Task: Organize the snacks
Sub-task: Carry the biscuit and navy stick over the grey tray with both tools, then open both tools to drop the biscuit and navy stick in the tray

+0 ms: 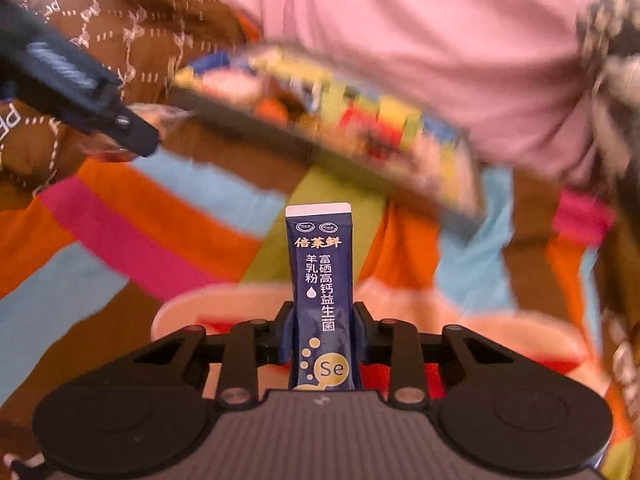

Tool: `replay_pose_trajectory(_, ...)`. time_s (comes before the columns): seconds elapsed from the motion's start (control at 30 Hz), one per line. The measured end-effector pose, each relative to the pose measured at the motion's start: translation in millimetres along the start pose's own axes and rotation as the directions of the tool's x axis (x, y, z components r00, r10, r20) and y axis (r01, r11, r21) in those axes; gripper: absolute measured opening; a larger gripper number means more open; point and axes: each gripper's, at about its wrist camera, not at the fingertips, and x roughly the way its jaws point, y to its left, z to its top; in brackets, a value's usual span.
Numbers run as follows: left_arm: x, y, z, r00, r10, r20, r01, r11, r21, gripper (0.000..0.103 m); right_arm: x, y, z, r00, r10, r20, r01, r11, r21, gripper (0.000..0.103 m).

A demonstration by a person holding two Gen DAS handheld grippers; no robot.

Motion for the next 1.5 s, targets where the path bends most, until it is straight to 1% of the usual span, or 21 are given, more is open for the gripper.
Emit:
replay_pose_trajectory(0.1,10,-4,23,1.0,0.011,0.026,-0.011,1.0,0.011,0.051,-4,-9,13,0.995,-0.048,0.084,0.048,0.999,0.006,0.033)
replay_pose_trajectory(0.2,23,-9,45,0.999,0.024,0.049,-0.025,0.999,0.021,0.051,-1,-21,31,0.987,-0.066,0.146,0.065,0.998,0.009,0.033)
replay_pose_trajectory(0.3,34,-13,62,0.996,0.03,0.079,-0.032,0.999,0.025,0.051,12,-38,56,0.975,-0.081,0.207,0.079,0.997,0.015,0.033)
replay_pose_trajectory(0.43,49,-19,78,0.992,0.028,0.121,-0.031,0.999,0.023,0.051,33,-55,86,0.961,-0.083,0.264,0.081,0.997,0.019,0.034)
replay_pose_trajectory(0.53,63,-20,83,0.991,0.024,0.133,-0.025,1.0,0.003,0.051,47,-65,105,0.957,-0.077,0.279,0.07,0.997,0.037,0.034)
replay_pose_trajectory(0.67,81,-21,86,0.992,0.032,0.124,-0.031,0.999,-0.011,0.051,68,-78,124,0.964,-0.064,0.259,0.04,0.995,0.097,0.034)
replay_pose_trajectory(0.8,96,-19,84,0.993,0.046,0.106,-0.044,0.999,-0.018,0.051,87,-85,129,0.976,-0.035,0.214,0.006,0.991,0.137,0.034)
replay_pose_trajectory(0.97,104,-13,81,0.994,0.049,0.102,-0.046,0.998,-0.03,0.051,115,-88,129,0.99,-0.005,0.144,-0.022,0.982,0.188,0.034)
replay_pose_trajectory(1.1,110,-13,83,0.993,0.052,0.101,-0.05,0.998,-0.024,0.051,130,-92,128,0.994,0.006,0.111,-0.029,0.979,0.204,0.034)
replay_pose_trajectory(1.27,117,-17,86,0.994,0.076,0.073,-0.077,0.997,0.005,0.052,143,-92,129,0.996,0.021,0.088,-0.038,0.981,0.19,0.035)
replay_pose_trajectory(1.4,119,-17,87,0.994,0.092,0.057,-0.092,0.996,-0.002,0.052,158,-94,129,0.997,0.058,0.048,-0.068,0.972,0.224,0.038)
replay_pose_trajectory(1.5,120,-17,87,0.994,0.099,0.054,-0.098,0.995,-0.006,0.052,161,-94,129,0.997,0.062,0.05,-0.072,0.97,0.23,0.038)
